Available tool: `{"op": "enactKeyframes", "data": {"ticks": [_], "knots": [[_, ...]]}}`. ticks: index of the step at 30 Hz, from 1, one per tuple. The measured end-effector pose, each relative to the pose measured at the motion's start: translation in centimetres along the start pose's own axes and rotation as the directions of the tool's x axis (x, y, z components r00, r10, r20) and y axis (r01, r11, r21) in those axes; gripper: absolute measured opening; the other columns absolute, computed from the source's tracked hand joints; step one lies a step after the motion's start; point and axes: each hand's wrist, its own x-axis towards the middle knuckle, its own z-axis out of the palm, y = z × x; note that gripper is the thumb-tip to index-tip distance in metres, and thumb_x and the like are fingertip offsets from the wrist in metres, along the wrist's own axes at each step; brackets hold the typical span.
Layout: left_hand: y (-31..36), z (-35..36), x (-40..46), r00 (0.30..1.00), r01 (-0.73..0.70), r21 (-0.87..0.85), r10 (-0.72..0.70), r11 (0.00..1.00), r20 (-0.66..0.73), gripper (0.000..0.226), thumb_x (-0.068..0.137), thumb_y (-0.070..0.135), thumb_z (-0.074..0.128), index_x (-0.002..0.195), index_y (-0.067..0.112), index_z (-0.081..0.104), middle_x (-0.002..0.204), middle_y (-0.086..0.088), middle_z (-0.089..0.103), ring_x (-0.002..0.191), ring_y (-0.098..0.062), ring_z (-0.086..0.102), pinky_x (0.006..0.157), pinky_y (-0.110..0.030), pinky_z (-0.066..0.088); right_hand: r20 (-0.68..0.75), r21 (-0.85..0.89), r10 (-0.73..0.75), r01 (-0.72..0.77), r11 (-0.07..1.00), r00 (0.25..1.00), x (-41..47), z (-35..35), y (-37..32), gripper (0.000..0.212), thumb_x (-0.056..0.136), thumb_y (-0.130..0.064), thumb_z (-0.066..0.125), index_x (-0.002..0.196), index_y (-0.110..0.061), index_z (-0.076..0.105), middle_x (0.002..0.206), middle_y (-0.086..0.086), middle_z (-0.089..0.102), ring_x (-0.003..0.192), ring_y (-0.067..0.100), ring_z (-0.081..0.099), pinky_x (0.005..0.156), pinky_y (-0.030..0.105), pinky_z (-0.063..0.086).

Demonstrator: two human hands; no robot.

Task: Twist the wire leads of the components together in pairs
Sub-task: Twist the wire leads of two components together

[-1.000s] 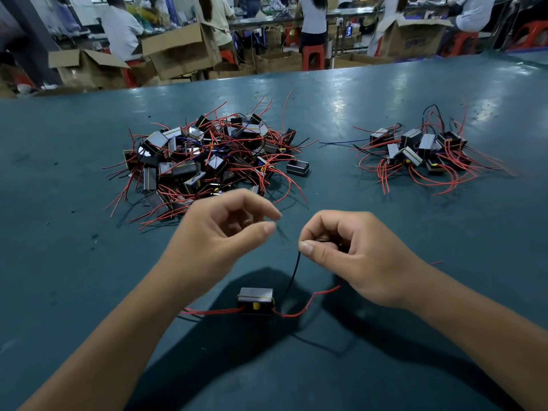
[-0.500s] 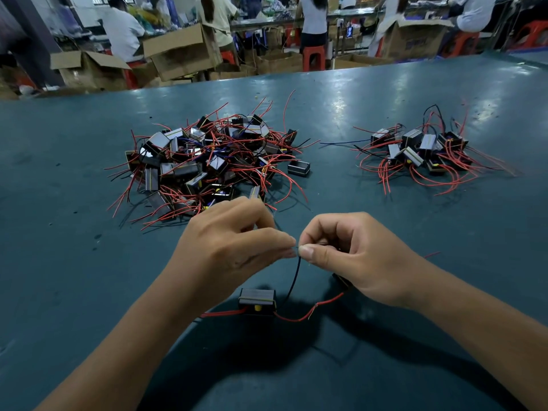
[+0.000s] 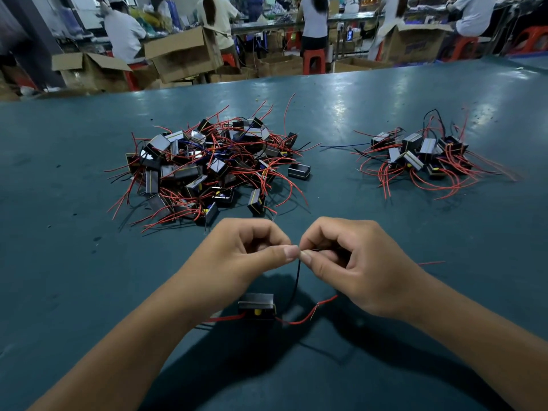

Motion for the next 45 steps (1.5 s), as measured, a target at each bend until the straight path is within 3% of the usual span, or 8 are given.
{"op": "enactKeyframes", "data": {"ticks": [4,8,11,20,28,35,39,45], "knots": [[0.0,0.9,0.2,0.972,0.229,-0.209,-0.234,0.951,0.004,0.019,0.079,0.034,0.073,0.067,0.018,0.070,0.061,-0.002,0.039,0.056,-0.012,0.030,0.054,-0.029,0.021,-0.006,0.009,0.048,-0.048,0.999,0.999,0.0,0.1,0.2,0.012,0.092,-0.013,0.067,0.081,-0.016,0.062,0.056,-0.012,0.039,0.051,0.005,0.033,0.051,0.013,0.030],[-0.1,-0.1,0.5,0.984,-0.094,0.055,0.101,0.994,-0.147,0.010,0.089,0.028,0.072,0.084,0.020,0.073,0.063,0.004,0.050,0.058,-0.009,0.041,0.054,-0.022,0.032,0.022,0.181,0.152,-0.154,0.971,0.988,0.4,-0.1,0.1,0.015,0.093,-0.010,0.065,0.079,-0.015,0.062,0.057,-0.013,0.038,0.053,0.001,0.032,0.051,0.013,0.031],[0.1,-1.0,0.4,0.909,-0.365,0.411,0.415,0.835,-0.035,0.014,0.085,0.017,0.076,0.098,0.020,0.075,0.080,0.001,0.057,0.071,-0.013,0.053,0.065,-0.019,0.040,0.053,0.253,0.174,-0.182,0.950,0.983,0.6,-0.1,0.0,0.014,0.093,-0.008,0.064,0.080,-0.013,0.062,0.060,-0.009,0.040,0.054,0.003,0.033,0.052,0.012,0.031],[-0.2,-0.8,0.6,0.814,-0.491,0.586,0.578,0.644,0.047,0.016,0.090,0.029,0.070,0.091,0.016,0.078,0.087,0.004,0.056,0.077,-0.016,0.056,0.066,-0.037,0.048,0.098,0.278,0.149,-0.171,0.945,0.984,0.4,-0.2,0.0,0.011,0.094,-0.011,0.064,0.083,-0.010,0.064,0.059,-0.012,0.039,0.055,0.004,0.032,0.052,0.014,0.030],[0.0,-0.2,0.6,0.866,-0.431,0.558,0.499,0.709,0.035,0.020,0.096,0.028,0.063,0.088,0.010,0.071,0.089,0.002,0.056,0.080,-0.010,0.052,0.072,-0.023,0.042,-0.004,0.161,0.043,-0.042,0.986,0.999,0.1,0.3,0.1,0.011,0.091,-0.021,0.063,0.082,-0.016,0.061,0.055,-0.012,0.035,0.053,0.004,0.030,0.050,0.018,0.030],[0.3,0.7,0.2,1.000,0.001,0.044,-0.002,0.999,0.016,0.024,0.092,0.036,0.067,0.078,0.016,0.065,0.068,0.007,0.048,0.061,-0.008,0.035,0.057,-0.023,0.028,-0.064,-0.055,-0.048,0.045,0.997,0.997,0.1,0.3,0.2,0.010,0.089,-0.015,0.066,0.081,-0.014,0.061,0.056,-0.010,0.038,0.051,0.005,0.034,0.052,0.012,0.029],[0.4,0.7,-0.1,0.965,0.259,-0.178,-0.248,0.949,0.086,0.023,0.087,0.034,0.066,0.081,0.011,0.066,0.069,-0.008,0.036,0.063,-0.020,0.022,0.058,-0.033,0.017,-0.059,-0.100,-0.066,0.060,0.993,0.996,0.1,0.5,0.3,0.011,0.090,-0.011,0.068,0.081,-0.014,0.062,0.055,-0.013,0.037,0.050,0.006,0.035,0.053,0.009,0.028],[0.6,0.8,0.1,0.969,0.237,-0.222,-0.215,0.946,0.119,0.027,0.094,0.035,0.065,0.072,0.020,0.061,0.068,0.001,0.048,0.059,-0.011,0.041,0.056,-0.024,0.031,-0.076,0.052,0.007,-0.003,0.999,0.997,-0.1,0.4,0.4,0.011,0.091,-0.020,0.062,0.081,-0.016,0.061,0.055,-0.012,0.038,0.052,0.005,0.032,0.051,0.017,0.031]]}}
